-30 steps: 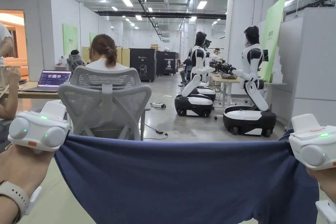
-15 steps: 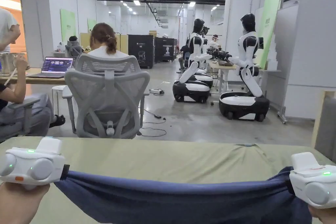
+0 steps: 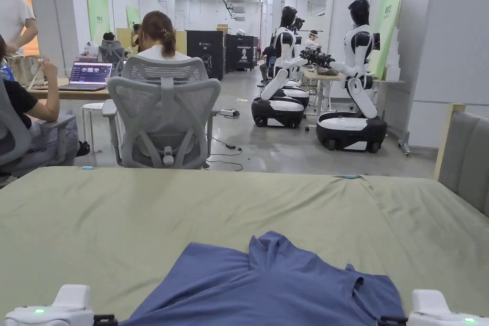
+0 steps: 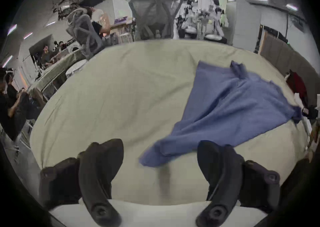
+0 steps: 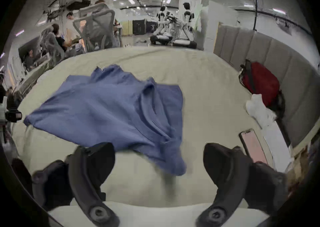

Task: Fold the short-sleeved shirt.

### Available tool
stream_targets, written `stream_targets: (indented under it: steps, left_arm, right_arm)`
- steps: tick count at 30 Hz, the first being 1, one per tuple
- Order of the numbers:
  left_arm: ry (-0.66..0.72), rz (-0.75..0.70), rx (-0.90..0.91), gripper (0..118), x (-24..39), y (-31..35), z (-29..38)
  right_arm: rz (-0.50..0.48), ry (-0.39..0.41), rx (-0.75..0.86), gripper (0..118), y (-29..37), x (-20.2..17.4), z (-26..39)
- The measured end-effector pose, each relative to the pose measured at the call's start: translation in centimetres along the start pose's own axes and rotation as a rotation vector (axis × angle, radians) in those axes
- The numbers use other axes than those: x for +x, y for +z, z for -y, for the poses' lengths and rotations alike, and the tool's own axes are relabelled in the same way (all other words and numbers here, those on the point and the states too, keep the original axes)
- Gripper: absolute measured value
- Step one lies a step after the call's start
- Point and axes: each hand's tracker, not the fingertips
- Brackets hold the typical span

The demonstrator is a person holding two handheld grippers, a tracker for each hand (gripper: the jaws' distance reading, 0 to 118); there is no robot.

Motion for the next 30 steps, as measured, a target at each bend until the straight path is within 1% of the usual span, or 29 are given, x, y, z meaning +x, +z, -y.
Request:
stream_targets:
  steps: [2, 4, 5, 6, 7, 8, 9, 10, 11, 12, 14, 15, 17, 20, 23, 24, 27, 28, 29, 30]
  left_arm:
    - [0.018, 0.028, 0.112, 81, 2.0, 3.2, -1.0]
    - [0.006, 0.098, 0.207, 81, 4.1, 6.4, -1.7]
    - [-0.025, 0.111, 0.227, 80, 5.4, 7.8, -1.9]
    - [-0.036, 0.101, 0.256, 77, 6.4, 9.0, -1.9]
    - [-0.048, 0.112, 0.290, 69, 7.4, 10.3, -1.9]
    - [-0.047, 0.117, 0.326, 54, 8.2, 11.3, -1.7]
    - [-0.041, 0.126, 0.353, 26, 8.7, 12.2, -1.6]
    - [-0.036, 0.121, 0.355, 4, 9.1, 12.9, -1.3]
    - [-0.033, 0.111, 0.367, 0, 9.3, 13.4, -1.0]
    - [-0.028, 0.110, 0.378, 0, 8.1, 11.2, -0.7]
    - [-0.046, 0.158, 0.319, 0, 7.5, 10.8, -0.7]
    - [-0.040, 0.152, 0.306, 0, 7.0, 10.0, -0.6]
    - [-0.029, 0.109, 0.292, 0, 5.5, 8.4, -0.7]
    - [0.045, 0.093, 0.163, 0, 2.5, 5.0, -1.7]
    - [0.109, 0.096, -0.004, 0, -1.6, 0.6, -3.5]
    - [0.142, 0.108, -0.015, 0, -1.9, 0.5, -3.9]
    - [0.218, 0.093, -0.054, 0, -5.1, -2.9, -5.2]
    - [0.242, 0.104, -0.055, 3, -5.7, -3.8, -5.5]
    - [0.274, 0.101, -0.061, 3, -6.5, -4.7, -5.7]
    - [0.294, 0.097, -0.068, 37, -7.1, -5.4, -5.8]
  right_arm:
    - [-0.029, 0.002, 0.101, 99, 2.5, -2.6, -1.5]
    - [-0.066, 0.029, 0.164, 99, 5.1, -6.0, -2.6]
    - [-0.093, 0.014, 0.206, 99, 6.2, -7.4, -2.9]
    - [-0.106, 0.010, 0.226, 99, 7.0, -8.7, -3.2]
    - [-0.119, 0.006, 0.252, 96, 8.1, -10.0, -3.2]
    - [-0.135, -0.012, 0.288, 87, 9.1, -11.0, -3.1]
    - [-0.155, -0.029, 0.323, 58, 9.9, -11.7, -2.9]
    - [-0.175, -0.045, 0.339, 22, 10.2, -12.2, -2.8]
    - [-0.159, -0.045, 0.348, 1, 10.4, -12.8, -2.6]
    - [-0.121, -0.007, 0.379, 0, 10.7, -13.6, -2.4]
    - [-0.147, 0.077, 0.352, 0, 10.2, -14.0, -2.6]
    - [-0.165, 0.094, 0.334, 0, 10.0, -14.3, -2.7]
    - [-0.157, 0.092, 0.343, 0, 9.7, -14.9, -2.7]
    - [-0.193, 0.102, 0.317, 0, 8.0, -15.3, -3.4]
    - [-0.199, 0.133, 0.294, 0, 6.2, -16.0, -3.7]
    - [-0.206, 0.133, 0.287, 0, 5.6, -16.2, -3.7]
    - [-0.214, 0.124, 0.261, 0, 3.7, -16.3, -3.8]
    - [-0.216, 0.122, 0.253, 0, 3.1, -16.4, -3.8]
    - [-0.216, 0.123, 0.246, 0, 2.6, -16.5, -3.7]
    - [-0.217, 0.125, 0.237, 0, 2.2, -16.4, -3.8]
